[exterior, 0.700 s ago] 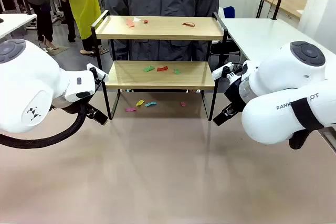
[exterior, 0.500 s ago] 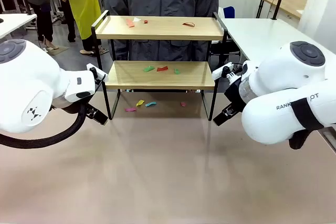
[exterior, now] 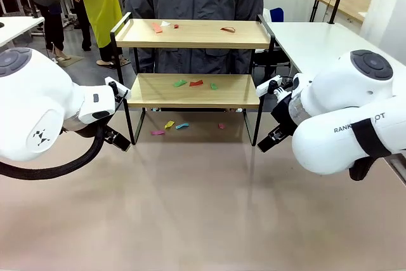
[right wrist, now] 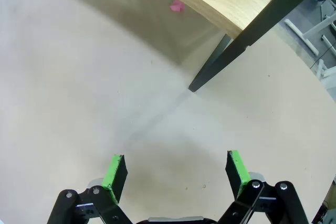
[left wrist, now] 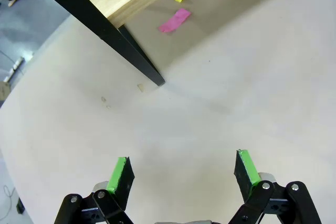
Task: Clean the shelf.
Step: Pick up the Duster handed by the human.
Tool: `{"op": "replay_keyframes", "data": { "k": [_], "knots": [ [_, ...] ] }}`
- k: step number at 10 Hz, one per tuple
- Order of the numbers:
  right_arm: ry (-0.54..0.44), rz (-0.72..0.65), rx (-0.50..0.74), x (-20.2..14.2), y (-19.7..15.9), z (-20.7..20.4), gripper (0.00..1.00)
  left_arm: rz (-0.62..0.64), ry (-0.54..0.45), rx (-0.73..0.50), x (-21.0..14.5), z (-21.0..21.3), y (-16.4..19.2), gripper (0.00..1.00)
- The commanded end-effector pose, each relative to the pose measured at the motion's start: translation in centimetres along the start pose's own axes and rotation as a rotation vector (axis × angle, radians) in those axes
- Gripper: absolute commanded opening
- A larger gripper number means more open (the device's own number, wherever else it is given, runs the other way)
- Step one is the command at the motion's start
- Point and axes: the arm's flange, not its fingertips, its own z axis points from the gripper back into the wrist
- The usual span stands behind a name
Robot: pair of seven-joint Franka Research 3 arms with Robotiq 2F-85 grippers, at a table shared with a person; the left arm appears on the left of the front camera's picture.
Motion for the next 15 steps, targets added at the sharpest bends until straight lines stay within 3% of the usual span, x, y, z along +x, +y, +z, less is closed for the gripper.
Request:
{"op": "replay_keyframes", "data": {
  "k": [1, 3, 6, 8, 11, 12, 14, 15],
  "knots": [
    [0.0, -0.001, 0.0, 0.0, 0.0, 0.0, 1.0, 0.001, 0.0, 0.0, 0.0, 0.0, 0.1, 1.0],
    [0.0, 0.0, 0.0, 0.0, 0.0, 0.0, 1.0, 0.0, 0.0, 0.0, 0.0, 0.0, 0.0, 1.0],
    [-0.135, -0.058, 0.107, 6.1, -3.9, 6.8, 1.0, -0.056, -0.106, -0.13, 3.6, 6.3, 2.5, 1.0],
    [-0.206, -0.051, 0.16, 6.8, -6.5, 10.3, 1.0, -0.175, -0.132, -0.223, 5.4, 10.4, 5.1, 1.0],
    [-0.343, 0.069, 0.284, 3.6, -11.9, 13.4, 1.0, -0.397, -0.285, -0.592, 4.0, 11.3, 13.0, 1.0],
    [-0.353, 0.08, 0.387, 2.3, -14.3, 13.5, 1.0, -0.38, -0.294, -0.554, 3.5, 10.3, 15.5, 1.0],
    [-0.42, 0.153, 0.539, -1.0, -19.2, 12.0, 1.0, -0.437, -0.405, -0.662, 2.4, 7.7, 19.2, 1.0],
    [-0.441, 0.133, 0.563, -2.3, -21.3, 10.8, 1.0, -0.418, -0.427, -0.639, 2.3, 6.3, 20.3, 1.0]
  ]
}}
